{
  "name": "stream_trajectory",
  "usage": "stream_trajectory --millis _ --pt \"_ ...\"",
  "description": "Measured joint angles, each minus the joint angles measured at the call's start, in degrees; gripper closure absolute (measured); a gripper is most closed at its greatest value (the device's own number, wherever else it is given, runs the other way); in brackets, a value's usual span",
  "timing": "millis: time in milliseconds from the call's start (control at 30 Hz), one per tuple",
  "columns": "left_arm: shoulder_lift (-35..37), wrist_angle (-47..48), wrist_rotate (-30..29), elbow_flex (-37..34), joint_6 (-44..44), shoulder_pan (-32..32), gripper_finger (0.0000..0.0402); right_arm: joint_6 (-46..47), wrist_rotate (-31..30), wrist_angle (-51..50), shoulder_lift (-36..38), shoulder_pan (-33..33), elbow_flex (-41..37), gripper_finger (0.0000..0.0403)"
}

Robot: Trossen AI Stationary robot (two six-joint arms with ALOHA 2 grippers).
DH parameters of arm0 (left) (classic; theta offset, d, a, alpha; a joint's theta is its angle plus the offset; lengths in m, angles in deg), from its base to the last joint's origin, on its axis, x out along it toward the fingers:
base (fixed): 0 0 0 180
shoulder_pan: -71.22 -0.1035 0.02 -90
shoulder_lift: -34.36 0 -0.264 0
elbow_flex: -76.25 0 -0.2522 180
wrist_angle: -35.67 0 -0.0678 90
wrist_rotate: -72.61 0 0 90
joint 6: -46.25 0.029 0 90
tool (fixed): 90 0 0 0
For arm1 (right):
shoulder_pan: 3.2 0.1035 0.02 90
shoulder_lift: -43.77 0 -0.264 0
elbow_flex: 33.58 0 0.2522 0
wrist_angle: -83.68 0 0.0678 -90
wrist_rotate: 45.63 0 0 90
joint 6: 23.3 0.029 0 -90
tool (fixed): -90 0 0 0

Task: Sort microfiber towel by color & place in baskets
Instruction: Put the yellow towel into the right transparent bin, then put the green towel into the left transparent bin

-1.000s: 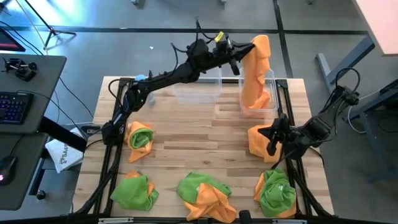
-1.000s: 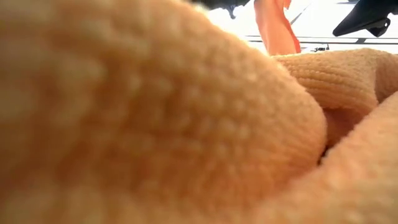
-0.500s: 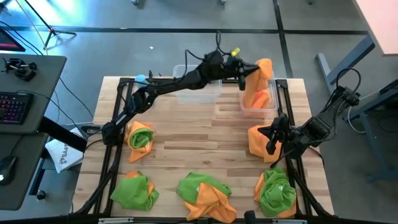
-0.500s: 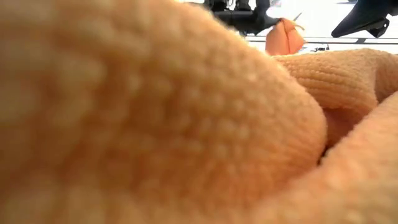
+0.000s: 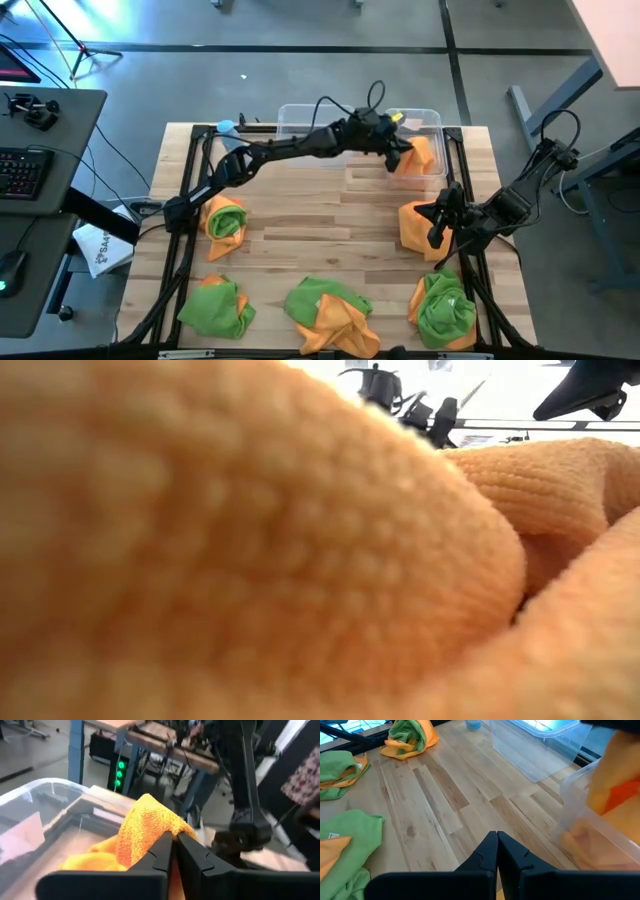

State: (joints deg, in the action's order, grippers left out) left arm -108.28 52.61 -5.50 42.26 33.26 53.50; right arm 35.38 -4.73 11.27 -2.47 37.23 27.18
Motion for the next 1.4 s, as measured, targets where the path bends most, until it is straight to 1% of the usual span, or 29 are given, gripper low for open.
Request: stream_trajectory --millis 100,333,400,533,633,700,767,833,933,967,1133,1233,1333,1400 --pt "-0.1 1.4 -0.2 0.0 3.1 0.2 0.0356 0.0 0.0 0.0 0.0 0.0 0.0 0.0403" --pt "0.4 -1.0 -0.2 0.0 2.1 0.5 0.0289 0.9 0.0 0.0 0.0 0.0 0.0 0.0403" --pt "1.3 -1.1 -0.1 0.0 0.8 0.5 0.0280 0.9 0.0 0.0 0.0 0.0 0.0 0.0403" --pt "4.7 0.3 0.1 0.1 -1.3 0.5 0.0278 0.9 1.3 0.1 0.0 0.1 0.0 0.0403" --pt "7.5 5.6 0.7 0.1 -2.8 0.5 0.0282 0.9 2.4 0.1 0.0 0.1 0.0 0.0403" --pt "9.0 8.7 0.5 0.1 -0.4 1.1 0.0289 0.9 2.6 0.1 0.0 0.1 0.0 0.0403" --pt "10.6 12.7 -0.9 0.1 2.5 2.1 0.0300 0.9 2.9 0.1 0.0 0.1 0.0 0.0403" --pt "11.9 17.2 -2.7 0.1 4.7 3.1 0.0321 0.7 3.2 0.1 0.0 0.1 0.0 0.0403" --pt "13.2 23.8 -3.9 0.1 6.8 4.4 0.0377 0.4 4.8 0.0 0.0 0.1 0.0 0.0403" --pt "13.5 25.6 -4.0 0.1 7.1 4.8 0.0389 0.0 5.2 0.0 0.0 0.1 0.0 0.0403" --pt "14.7 33.7 -8.4 0.0 8.8 7.8 0.0400 -1.5 7.6 -0.2 0.0 0.1 0.0 0.0403" --pt "16.2 39.3 -13.1 -0.2 9.9 10.4 0.0401 -2.1 8.2 -0.2 0.0 0.1 0.0 0.0403" --pt "19.1 40.1 -17.3 -3.8 9.6 12.6 0.0401 -2.2 8.5 -0.2 0.0 0.1 0.0 0.0403" --pt "21.6 39.2 -19.2 -7.6 8.0 13.7 0.0401 -2.2 8.7 -0.2 0.0 0.1 0.0 0.0403"
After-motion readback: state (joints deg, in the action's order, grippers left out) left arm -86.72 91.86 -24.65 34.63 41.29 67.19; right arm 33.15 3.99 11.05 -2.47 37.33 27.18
